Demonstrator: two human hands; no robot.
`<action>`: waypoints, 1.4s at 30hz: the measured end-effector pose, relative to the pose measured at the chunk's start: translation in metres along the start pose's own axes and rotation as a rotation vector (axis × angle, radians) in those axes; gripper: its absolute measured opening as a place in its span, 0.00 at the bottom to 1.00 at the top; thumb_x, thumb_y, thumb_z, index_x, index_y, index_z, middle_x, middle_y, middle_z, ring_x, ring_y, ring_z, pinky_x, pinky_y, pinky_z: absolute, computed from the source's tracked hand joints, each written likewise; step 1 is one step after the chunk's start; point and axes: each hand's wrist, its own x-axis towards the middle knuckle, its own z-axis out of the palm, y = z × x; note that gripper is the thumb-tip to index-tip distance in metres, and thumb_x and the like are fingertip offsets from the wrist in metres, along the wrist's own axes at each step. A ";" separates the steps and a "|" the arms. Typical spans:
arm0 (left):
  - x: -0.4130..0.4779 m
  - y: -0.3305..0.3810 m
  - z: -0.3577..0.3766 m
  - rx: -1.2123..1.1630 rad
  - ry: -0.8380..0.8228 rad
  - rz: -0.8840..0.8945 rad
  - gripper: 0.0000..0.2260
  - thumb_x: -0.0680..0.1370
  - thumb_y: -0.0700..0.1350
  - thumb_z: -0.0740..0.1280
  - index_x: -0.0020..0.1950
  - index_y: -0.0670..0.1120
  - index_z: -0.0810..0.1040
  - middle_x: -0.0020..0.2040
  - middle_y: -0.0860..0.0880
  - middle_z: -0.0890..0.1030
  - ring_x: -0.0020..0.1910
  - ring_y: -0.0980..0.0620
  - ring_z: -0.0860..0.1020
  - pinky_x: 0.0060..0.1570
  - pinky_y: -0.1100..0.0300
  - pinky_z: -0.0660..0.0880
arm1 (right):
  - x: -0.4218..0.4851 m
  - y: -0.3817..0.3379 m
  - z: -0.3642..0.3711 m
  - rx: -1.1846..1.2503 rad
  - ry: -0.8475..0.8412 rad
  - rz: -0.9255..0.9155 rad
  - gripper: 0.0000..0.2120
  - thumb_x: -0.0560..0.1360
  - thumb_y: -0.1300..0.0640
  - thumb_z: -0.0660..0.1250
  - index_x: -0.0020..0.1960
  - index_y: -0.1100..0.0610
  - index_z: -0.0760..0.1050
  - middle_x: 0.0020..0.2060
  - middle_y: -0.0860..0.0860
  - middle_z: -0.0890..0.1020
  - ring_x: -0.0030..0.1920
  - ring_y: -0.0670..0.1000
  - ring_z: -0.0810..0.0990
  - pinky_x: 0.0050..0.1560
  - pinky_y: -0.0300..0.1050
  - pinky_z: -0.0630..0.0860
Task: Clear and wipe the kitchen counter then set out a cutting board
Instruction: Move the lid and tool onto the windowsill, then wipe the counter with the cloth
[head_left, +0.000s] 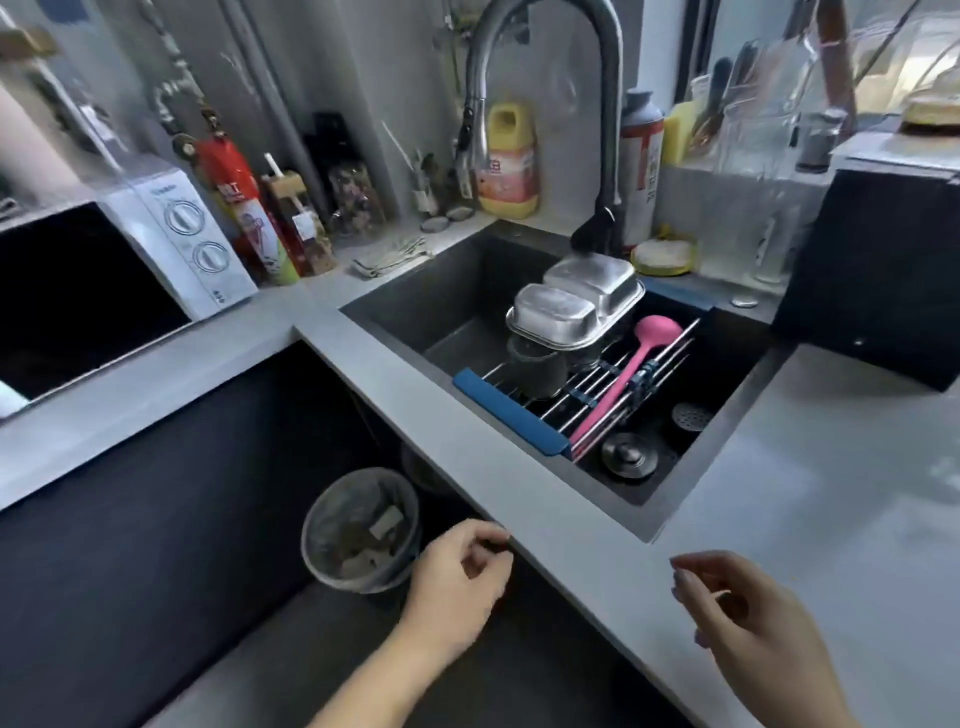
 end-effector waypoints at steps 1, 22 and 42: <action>-0.005 -0.008 -0.017 0.001 0.045 -0.016 0.09 0.72 0.37 0.67 0.41 0.52 0.78 0.26 0.53 0.75 0.28 0.55 0.75 0.34 0.65 0.73 | -0.003 -0.004 0.010 0.010 -0.017 -0.002 0.11 0.70 0.62 0.70 0.36 0.47 0.78 0.31 0.50 0.83 0.26 0.52 0.78 0.34 0.41 0.72; 0.111 -0.097 -0.297 -0.055 0.324 -0.159 0.07 0.67 0.34 0.71 0.39 0.45 0.79 0.30 0.38 0.81 0.34 0.41 0.81 0.42 0.56 0.73 | 0.080 -0.208 0.304 -0.096 -0.286 -0.086 0.03 0.69 0.55 0.69 0.38 0.49 0.78 0.26 0.49 0.78 0.27 0.41 0.74 0.36 0.33 0.72; 0.481 -0.006 -0.305 0.236 0.157 0.062 0.17 0.73 0.47 0.67 0.61 0.47 0.72 0.59 0.44 0.76 0.56 0.47 0.74 0.48 0.59 0.68 | 0.344 -0.233 0.339 -0.111 0.136 -0.002 0.06 0.73 0.56 0.66 0.49 0.52 0.76 0.33 0.45 0.77 0.37 0.46 0.76 0.37 0.37 0.68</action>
